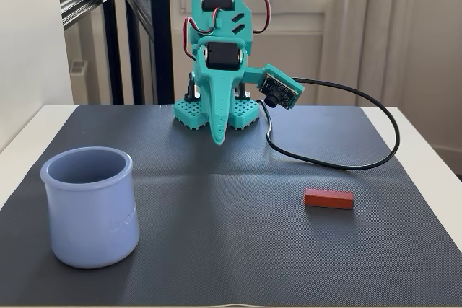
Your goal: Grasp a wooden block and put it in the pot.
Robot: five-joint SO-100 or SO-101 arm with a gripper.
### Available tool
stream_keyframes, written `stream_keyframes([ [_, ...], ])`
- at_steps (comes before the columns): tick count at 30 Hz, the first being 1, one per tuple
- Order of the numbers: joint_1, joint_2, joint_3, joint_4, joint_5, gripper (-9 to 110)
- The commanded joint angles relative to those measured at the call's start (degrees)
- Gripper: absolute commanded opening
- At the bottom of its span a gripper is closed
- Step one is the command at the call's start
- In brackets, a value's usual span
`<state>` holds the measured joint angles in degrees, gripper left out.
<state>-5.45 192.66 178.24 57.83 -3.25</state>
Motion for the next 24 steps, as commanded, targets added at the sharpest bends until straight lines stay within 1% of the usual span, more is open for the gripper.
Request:
stream_keyframes([
  [1,-1.6,-4.7,-3.8,-1.1,2.3,0],
  [5,-4.9,-15.7,-10.9,-1.0,4.0,0],
  [8,-8.7,-24.1,-16.1,-0.9,7.6,0],
  [17,-21.2,-45.5,-29.2,-1.0,31.0,0],
  [22,-25.9,-57.3,-36.4,-1.1,44.9,0],
  [24,-27.1,-61.6,-39.4,-1.1,48.7,0],
])
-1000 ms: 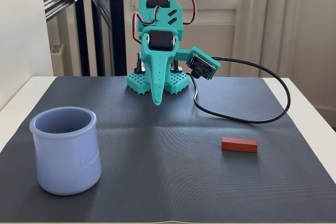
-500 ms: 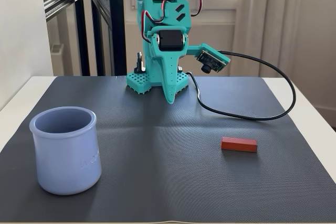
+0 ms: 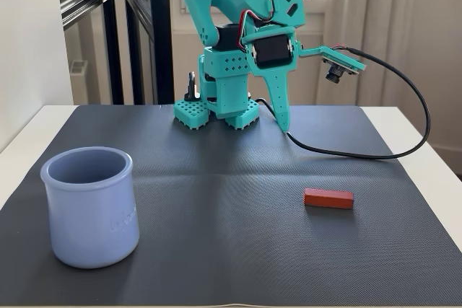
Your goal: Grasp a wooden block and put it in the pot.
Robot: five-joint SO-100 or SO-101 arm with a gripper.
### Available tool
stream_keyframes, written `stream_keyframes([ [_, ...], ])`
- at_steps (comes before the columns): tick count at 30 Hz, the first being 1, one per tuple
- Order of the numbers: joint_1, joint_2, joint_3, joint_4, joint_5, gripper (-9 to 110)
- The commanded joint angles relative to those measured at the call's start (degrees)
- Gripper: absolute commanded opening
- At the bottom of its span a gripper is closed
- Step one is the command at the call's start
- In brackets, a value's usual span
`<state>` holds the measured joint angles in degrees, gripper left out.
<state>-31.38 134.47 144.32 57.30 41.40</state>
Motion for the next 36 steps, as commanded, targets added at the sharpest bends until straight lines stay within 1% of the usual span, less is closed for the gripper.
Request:
stream_keyframes([
  [1,-1.8,-5.4,-6.9,-1.1,5.4,0],
  [7,-4.2,-17.9,-13.9,-10.6,7.4,0],
  [10,-4.2,-23.4,-16.6,-13.1,7.4,3],
  [14,-5.1,-29.4,-19.9,-13.4,6.9,7],
  [17,-5.9,-33.4,-22.1,-13.2,6.4,8],
  [21,-6.0,-37.0,-24.5,-13.0,4.3,11],
  [24,-6.1,-39.0,-25.5,-13.3,4.7,14],
  [36,0.1,-46.0,-32.3,-12.8,4.9,14],
])
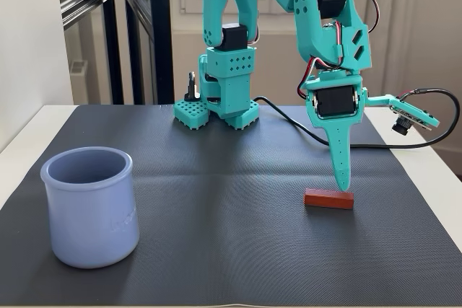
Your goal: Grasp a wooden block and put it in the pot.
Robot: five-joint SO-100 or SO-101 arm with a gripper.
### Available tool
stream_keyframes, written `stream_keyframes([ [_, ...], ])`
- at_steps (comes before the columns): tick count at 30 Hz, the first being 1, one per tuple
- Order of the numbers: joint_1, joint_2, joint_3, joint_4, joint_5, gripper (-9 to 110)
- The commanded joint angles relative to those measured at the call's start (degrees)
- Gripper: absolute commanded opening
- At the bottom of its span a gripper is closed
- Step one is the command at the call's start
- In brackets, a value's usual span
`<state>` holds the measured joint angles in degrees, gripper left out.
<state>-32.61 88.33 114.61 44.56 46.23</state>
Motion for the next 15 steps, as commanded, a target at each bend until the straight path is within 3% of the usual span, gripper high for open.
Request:
stream_keyframes([
  [1,1.7,-0.4,-2.6,0.0,0.1,14],
  [15,1.1,-4.7,-2.7,1.4,0.3,14],
])
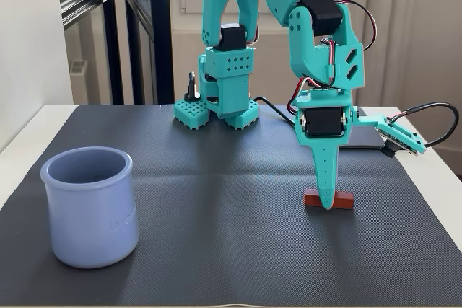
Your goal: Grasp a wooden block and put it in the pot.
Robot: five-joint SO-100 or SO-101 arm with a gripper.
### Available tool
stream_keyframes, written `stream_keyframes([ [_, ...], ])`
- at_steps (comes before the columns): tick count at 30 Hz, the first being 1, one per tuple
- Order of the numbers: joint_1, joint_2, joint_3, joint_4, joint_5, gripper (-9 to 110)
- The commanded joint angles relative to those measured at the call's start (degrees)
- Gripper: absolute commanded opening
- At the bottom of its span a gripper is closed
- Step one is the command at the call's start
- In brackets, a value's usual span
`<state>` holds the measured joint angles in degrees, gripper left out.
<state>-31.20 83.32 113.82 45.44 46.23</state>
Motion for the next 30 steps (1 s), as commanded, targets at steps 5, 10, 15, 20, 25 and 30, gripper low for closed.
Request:
stream_keyframes([
  [5,0.1,0.4,-1.8,1.6,0.3,6],
  [10,0.2,0.8,-1.4,1.6,-0.1,3],
  [15,0.4,1.6,-2.6,1.7,-0.4,3],
  [20,3.3,9.0,-4.0,3.6,-0.5,3],
  [25,9.6,16.1,-4.1,3.6,-4.0,3],
  [30,18.4,21.8,-4.1,3.6,-8.3,3],
])
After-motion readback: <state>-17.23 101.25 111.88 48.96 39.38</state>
